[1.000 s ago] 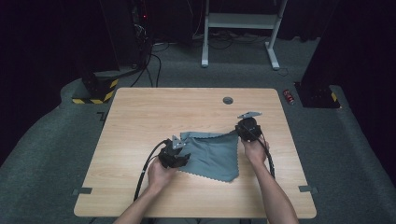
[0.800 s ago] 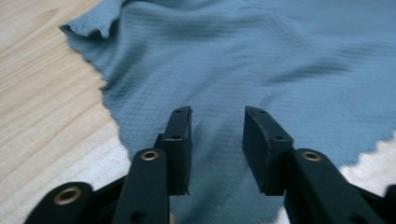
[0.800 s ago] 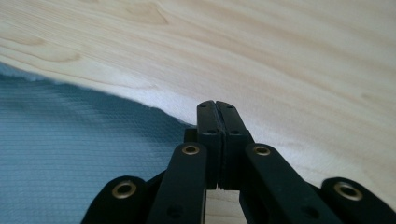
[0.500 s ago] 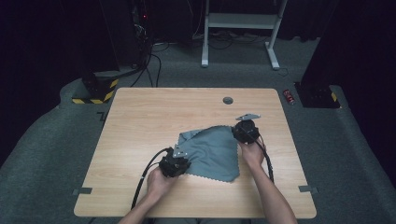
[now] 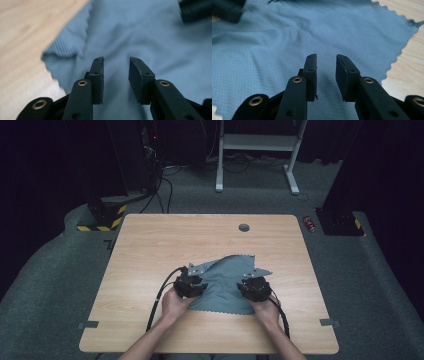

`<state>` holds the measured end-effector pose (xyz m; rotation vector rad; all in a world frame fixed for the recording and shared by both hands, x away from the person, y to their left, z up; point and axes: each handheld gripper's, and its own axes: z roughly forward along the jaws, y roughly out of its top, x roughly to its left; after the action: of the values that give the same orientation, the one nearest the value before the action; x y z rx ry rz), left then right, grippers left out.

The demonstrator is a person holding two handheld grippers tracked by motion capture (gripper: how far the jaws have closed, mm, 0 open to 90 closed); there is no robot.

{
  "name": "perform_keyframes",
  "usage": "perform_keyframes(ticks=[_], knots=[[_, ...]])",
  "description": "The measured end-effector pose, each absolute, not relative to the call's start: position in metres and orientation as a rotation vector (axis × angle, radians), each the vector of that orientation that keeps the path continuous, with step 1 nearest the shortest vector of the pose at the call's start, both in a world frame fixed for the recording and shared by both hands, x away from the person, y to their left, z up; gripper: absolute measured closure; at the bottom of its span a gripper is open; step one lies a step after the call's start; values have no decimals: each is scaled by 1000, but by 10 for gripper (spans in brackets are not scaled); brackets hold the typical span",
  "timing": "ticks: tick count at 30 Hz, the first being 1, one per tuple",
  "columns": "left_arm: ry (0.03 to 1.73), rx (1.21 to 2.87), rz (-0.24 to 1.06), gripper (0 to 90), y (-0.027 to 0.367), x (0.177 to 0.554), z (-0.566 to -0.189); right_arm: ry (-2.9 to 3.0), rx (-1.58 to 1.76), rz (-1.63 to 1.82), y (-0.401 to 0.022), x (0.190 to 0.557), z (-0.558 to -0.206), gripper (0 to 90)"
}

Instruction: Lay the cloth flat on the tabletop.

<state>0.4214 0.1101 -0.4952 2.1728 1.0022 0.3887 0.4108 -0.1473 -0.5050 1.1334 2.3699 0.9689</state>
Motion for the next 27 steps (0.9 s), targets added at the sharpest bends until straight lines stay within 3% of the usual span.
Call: perform_keyframes(ticks=[7, 10, 15, 27], knots=[[1043, 2162, 423, 610, 93, 449, -496, 2375, 1114, 953, -147, 400, -511, 692], [1057, 2127, 332, 617, 90, 458, -500, 2381, 1110, 943, -147, 397, -514, 691], [1037, 2168, 355, 615, 80, 467, -501, 2382, 1114, 946, -148, 396, -516, 691], [1217, 2183, 584, 548, 105, 509, -496, 2369, 1114, 959, -149, 394, -518, 690]])
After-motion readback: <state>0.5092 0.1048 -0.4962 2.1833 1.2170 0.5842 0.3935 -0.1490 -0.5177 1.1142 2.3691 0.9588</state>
